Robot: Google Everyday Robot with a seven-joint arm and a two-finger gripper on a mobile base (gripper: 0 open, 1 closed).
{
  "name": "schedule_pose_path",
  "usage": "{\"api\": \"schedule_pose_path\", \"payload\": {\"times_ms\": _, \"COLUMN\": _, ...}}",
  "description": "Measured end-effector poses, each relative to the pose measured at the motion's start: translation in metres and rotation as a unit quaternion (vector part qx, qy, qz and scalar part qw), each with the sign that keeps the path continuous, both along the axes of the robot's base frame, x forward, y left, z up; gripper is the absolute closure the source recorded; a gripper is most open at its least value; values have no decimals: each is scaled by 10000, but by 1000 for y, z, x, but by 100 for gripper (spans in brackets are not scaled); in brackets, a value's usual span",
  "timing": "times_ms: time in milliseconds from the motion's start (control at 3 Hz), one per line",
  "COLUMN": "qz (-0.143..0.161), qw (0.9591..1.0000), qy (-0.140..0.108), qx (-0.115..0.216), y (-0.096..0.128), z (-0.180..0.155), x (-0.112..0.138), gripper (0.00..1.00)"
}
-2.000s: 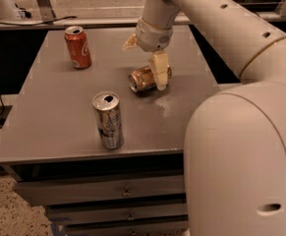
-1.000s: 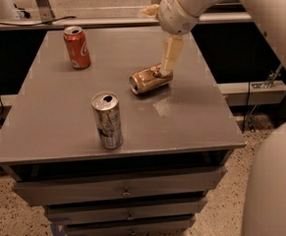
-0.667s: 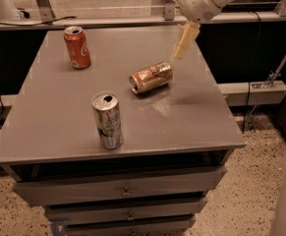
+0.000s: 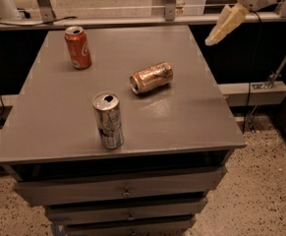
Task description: Knock orange can over
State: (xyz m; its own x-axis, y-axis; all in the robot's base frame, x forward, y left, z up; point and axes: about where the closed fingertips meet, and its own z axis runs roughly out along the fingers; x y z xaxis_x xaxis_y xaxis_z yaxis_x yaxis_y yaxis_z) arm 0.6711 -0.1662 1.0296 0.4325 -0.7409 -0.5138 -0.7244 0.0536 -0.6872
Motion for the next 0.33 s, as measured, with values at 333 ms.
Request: {"api": "schedule_pose_path", "payload": {"times_ms": 333, "qz": -54, "qw": 10000, "qy": -25, "qx": 24, "y": -7, "z": 2, "x": -1, "gripper": 0}}
